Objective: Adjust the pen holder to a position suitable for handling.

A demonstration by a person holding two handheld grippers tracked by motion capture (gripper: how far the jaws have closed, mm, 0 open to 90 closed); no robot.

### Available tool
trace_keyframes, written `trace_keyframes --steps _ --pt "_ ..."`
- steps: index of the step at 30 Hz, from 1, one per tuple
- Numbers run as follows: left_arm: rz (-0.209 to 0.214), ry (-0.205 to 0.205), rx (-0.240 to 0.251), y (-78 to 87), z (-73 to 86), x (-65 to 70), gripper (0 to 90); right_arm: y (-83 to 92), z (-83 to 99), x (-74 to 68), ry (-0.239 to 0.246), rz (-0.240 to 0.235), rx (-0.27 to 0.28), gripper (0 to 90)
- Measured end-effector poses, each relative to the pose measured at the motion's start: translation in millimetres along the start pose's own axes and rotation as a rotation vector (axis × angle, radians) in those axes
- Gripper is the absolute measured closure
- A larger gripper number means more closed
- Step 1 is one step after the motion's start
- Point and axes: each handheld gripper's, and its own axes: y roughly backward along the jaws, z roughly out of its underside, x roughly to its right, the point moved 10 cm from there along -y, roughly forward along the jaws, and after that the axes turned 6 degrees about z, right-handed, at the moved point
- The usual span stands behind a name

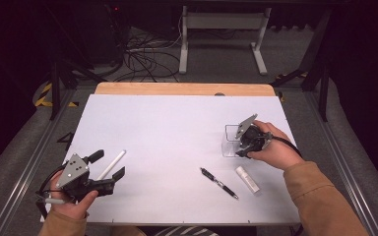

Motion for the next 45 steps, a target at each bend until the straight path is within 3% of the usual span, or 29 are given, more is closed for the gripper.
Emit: trace_keyframes --steps 10,15,19,22,26,28,29,33,35,44,45 --pt "0.01 0.0 -0.001 -1.3 0.4 3.4 11.1 0.9 -0.6 3.8 0.01 0.013 0.003 73.1" --pt "0.012 0.002 -0.001 -1.1 0.6 3.7 11.1 2.1 0.6 1.7 0.058 0.002 -0.015 76.6" --pt "0.02 -0.001 0.0 -1.5 0.1 6.1 11.1 4.0 2.9 -2.2 0.093 -0.024 -0.024 84.8" --pt "0.017 0.0 0.001 -1.1 -0.2 6.3 11.1 4.4 2.9 -1.6 0.125 -0.01 -0.025 87.5" --pt "0.016 0.002 0.001 -0.9 0.1 5.5 11.1 7.4 0.8 -2.8 0.116 -0.03 -0.018 88.6" --pt "0.015 0.003 -0.001 -1.1 0.4 5.2 11.1 9.4 -3.3 -6.4 0.102 -0.042 0.006 88.6" --pt "0.016 0.002 -0.002 -1.3 0.6 5.1 11.1 10.1 -5.6 -5.9 0.13 -0.041 0.016 88.6" --pt "0.017 0.004 -0.003 -1.9 1.0 5.2 11.1 16.0 -17.2 -11.0 0.123 -0.038 0.028 88.7" --pt "0.017 0.005 -0.002 -1.8 0.7 5.1 11.1 20.6 -30.4 -14.0 0.141 -0.046 0.056 88.6" --pt "0.024 0.013 -0.001 -1.4 1.1 4.8 11.1 23.9 -65.2 -28.2 0.189 -0.079 0.07 88.6" --pt "0.025 0.014 -0.001 -1.4 1.2 4.9 11.1 22.6 -77.3 -33.1 0.205 -0.082 0.076 88.6"
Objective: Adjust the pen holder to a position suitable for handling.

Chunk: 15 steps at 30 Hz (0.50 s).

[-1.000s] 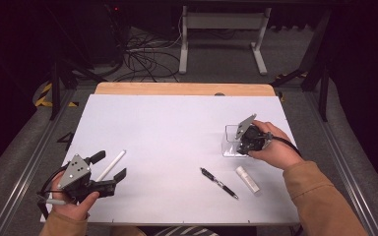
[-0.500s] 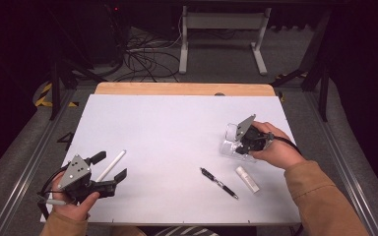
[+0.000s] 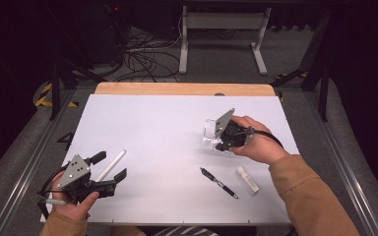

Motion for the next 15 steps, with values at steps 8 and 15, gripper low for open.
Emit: trace_keyframes --steps 8,15 --pt "0.007 0.004 -0.001 -0.2 0.6 0.8 11.1 -16.6 -39.9 -13.5 0.043 -0.042 0.006 88.6" --pt "0.01 0.003 0.002 -0.3 0.9 0.7 11.1 -31.8 -65.9 -23.4 0.069 -0.073 -0.001 88.6"
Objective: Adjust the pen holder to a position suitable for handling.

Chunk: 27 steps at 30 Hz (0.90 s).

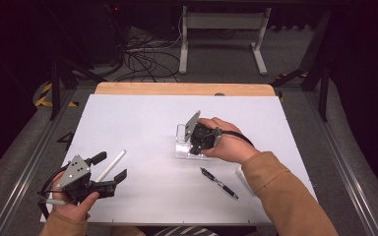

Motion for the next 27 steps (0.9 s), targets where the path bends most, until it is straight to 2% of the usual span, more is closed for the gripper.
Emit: trace_keyframes --steps 11,27 --pt "0.007 0.002 -0.008 -1.4 2.1 1.3 11.1 -21.3 -18.6 -5.2 0.032 -0.035 -0.021 88.5" --pt "0.013 0.002 -0.01 -2.7 3.3 2.3 11.1 -36.5 -27.2 -5.4 0.065 -0.044 -0.04 88.4"
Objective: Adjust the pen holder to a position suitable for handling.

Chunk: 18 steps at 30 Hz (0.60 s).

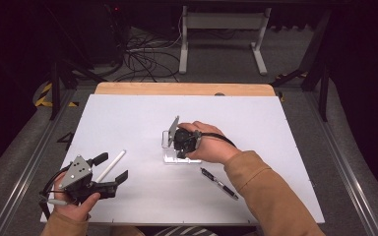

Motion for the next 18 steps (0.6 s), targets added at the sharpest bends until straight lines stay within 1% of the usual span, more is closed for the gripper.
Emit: trace_keyframes --steps 5,9,10,11,18 --pt "0.0 0.001 -0.002 -0.7 0.7 0.0 11.1 -1.3 0.5 -0.4 -0.001 -0.006 0.0 88.2" --pt "0.002 0.0 -0.004 -0.9 1.2 -0.1 11.1 -2.6 1.7 -0.2 0.006 -0.006 -0.007 88.1" --pt "0.002 0.0 -0.004 -0.9 1.2 -0.1 11.1 -3.2 1.0 0.9 0.015 -0.003 0.0 88.1" --pt "0.002 0.001 -0.004 -0.9 1.1 -0.1 11.1 -2.7 1.8 -0.6 0.005 -0.009 -0.01 88.1" --pt "0.007 0.006 -0.008 -2.2 2.6 0.7 11.1 -3.4 1.3 0.2 0.017 -0.009 0.001 87.9"
